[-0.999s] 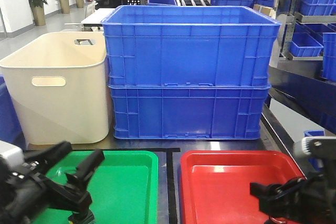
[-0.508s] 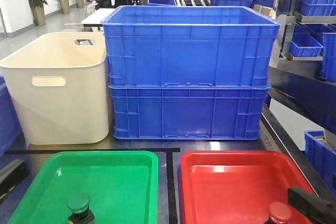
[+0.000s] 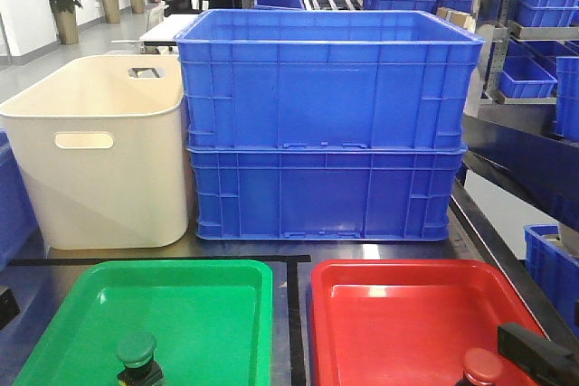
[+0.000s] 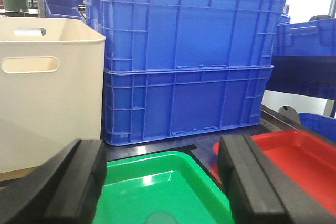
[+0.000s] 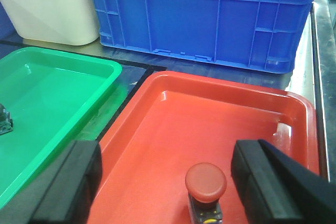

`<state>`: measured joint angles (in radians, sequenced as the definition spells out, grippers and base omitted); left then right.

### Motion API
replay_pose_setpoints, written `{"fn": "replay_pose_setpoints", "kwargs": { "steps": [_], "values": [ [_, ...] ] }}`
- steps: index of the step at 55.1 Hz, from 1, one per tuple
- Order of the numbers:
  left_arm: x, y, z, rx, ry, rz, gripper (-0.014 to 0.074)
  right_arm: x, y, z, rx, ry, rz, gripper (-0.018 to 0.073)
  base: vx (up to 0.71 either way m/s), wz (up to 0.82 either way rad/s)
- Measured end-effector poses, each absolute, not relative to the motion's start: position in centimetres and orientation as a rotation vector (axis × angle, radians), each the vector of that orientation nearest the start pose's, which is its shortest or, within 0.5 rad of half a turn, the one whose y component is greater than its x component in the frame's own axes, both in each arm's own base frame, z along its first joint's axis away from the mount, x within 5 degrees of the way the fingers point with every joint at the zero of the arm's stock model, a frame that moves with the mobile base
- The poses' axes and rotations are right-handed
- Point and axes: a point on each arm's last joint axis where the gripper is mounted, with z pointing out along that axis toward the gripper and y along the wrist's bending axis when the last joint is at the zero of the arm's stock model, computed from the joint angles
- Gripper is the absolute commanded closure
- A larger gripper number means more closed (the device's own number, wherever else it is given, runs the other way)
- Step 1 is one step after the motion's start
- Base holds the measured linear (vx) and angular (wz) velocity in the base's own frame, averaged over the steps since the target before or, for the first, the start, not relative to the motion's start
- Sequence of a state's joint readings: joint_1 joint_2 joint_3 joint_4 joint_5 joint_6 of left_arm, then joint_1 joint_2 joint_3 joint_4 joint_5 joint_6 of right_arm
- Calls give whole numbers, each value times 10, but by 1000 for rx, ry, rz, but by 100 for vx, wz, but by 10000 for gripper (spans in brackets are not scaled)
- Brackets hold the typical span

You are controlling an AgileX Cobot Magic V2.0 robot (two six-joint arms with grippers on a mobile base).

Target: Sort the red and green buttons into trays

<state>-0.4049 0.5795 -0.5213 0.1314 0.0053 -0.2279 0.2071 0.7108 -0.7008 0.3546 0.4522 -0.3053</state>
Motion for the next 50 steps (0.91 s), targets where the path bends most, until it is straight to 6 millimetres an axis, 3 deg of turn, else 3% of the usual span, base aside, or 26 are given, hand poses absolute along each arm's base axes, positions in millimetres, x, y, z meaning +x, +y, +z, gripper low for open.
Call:
{"fn": "replay_pose_setpoints", "kwargs": {
  "steps": [17, 28, 45, 50],
  "values": [
    [110, -42, 335, 299, 1602, -270, 74, 138, 43, 347, -286, 1907, 296, -15, 0, 0],
    [85, -18, 326, 185, 1600, -151, 205, 138, 43, 347, -286, 1907, 296, -15, 0, 0],
    [57, -2, 236, 46, 1594, -18, 564, 138, 43, 347, -286, 1908, 296, -15, 0, 0],
    [55, -1, 208, 43, 1616, -13, 605, 138, 43, 347, -286, 1908, 296, -15, 0, 0]
  ]
}}
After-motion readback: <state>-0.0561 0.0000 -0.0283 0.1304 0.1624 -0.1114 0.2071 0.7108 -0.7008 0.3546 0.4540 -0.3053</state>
